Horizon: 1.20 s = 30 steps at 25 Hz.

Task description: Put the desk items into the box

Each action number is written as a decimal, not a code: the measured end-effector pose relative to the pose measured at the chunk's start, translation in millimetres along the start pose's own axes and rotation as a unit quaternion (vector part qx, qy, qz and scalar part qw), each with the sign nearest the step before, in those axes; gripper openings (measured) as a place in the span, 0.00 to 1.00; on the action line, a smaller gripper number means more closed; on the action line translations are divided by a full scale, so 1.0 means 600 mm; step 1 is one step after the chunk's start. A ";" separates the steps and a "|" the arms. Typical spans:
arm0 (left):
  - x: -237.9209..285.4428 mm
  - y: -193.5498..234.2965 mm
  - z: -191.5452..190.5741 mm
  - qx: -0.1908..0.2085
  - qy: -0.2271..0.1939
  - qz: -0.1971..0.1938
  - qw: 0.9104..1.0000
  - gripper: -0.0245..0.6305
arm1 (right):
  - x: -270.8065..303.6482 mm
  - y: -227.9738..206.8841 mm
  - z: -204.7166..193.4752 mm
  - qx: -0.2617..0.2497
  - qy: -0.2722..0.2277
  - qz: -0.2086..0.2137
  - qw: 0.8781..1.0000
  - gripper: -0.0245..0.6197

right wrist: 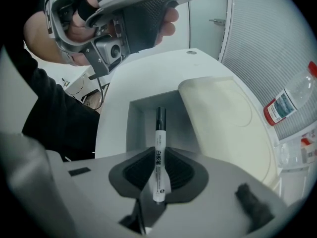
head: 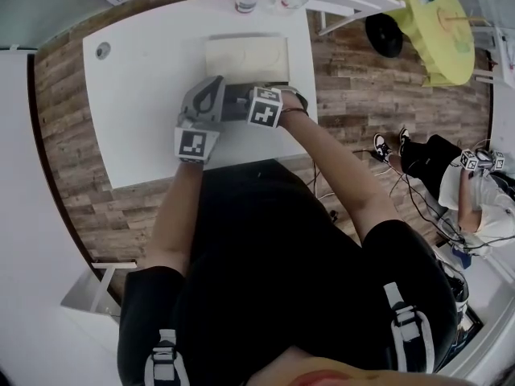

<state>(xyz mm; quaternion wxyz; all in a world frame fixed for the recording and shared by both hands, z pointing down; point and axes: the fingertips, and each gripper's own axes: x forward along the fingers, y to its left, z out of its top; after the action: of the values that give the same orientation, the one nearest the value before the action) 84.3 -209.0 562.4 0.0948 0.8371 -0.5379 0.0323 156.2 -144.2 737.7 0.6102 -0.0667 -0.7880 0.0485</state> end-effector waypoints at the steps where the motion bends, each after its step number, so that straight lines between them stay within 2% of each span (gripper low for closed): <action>1: 0.001 0.002 -0.003 0.001 0.001 0.000 1.000 0.05 | 0.002 0.000 0.000 0.000 0.000 0.000 1.000 0.15; 14: 0.012 -0.008 -0.020 -0.002 0.003 -0.008 1.000 0.05 | 0.020 0.006 -0.013 0.002 0.003 -0.003 1.000 0.15; 26: 0.013 -0.010 -0.021 0.016 -0.003 -0.018 1.000 0.05 | 0.032 -0.009 -0.024 0.015 0.009 -0.013 1.000 0.15; 30: 0.005 -0.012 -0.018 0.021 -0.004 -0.016 1.000 0.05 | 0.032 -0.007 -0.027 0.020 0.010 -0.013 1.000 0.18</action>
<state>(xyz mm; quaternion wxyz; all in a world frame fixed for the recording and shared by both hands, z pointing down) 92.6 -206.8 572.9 0.0754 0.8476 -0.5239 0.0386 166.8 -145.5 760.7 0.6197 -0.0453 -0.7816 0.0556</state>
